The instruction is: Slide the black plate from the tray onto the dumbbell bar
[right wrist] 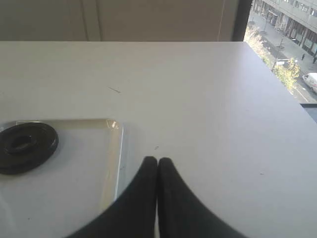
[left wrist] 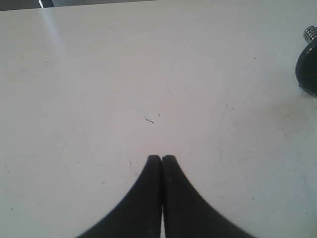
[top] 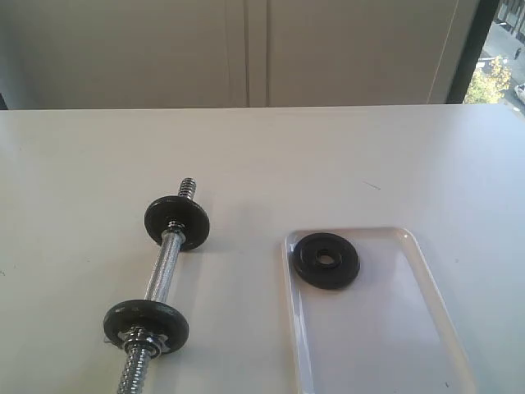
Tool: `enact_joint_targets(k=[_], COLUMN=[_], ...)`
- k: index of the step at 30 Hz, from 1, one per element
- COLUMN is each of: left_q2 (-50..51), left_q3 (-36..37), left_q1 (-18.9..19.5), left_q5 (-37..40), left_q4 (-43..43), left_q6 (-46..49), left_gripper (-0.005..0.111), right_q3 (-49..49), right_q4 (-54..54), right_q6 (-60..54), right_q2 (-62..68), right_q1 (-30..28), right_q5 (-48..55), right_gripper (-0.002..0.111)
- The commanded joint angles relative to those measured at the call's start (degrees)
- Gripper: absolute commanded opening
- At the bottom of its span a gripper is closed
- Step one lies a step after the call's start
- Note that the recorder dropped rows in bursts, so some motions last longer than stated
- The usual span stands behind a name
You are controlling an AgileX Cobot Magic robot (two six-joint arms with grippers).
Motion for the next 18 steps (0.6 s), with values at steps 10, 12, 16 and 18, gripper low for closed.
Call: enact_joint_targets(k=[10,12,16,18], left_q2=[-0.2,-0.2,-0.2,-0.2], left_q3=[0.2,0.2,0.2,0.2], left_q1=[-0.1,-0.1,-0.1,-0.1], left_q5=[-0.2,-0.2,-0.2,-0.2], left_q4=[-0.2,-0.2,-0.2,-0.2], left_q6=[-0.3,-0.3,-0.3,-0.3], left_gripper=[0.0,0.0,0.0,0.0], right_q3=[0.1,0.1,0.1,0.1], right_q4=[0.0,0.0,0.0,0.0], right_q6=[0.2,0.2,0.2,0.2], right_q2=[-0.3,-0.3,-0.3,-0.3], right_q1=[2.4,2.8,2.8,2.8], right_q5=[-0.3,-0.3,-0.3,-0.3], right_gripper=[0.0,0.0,0.0,0.0])
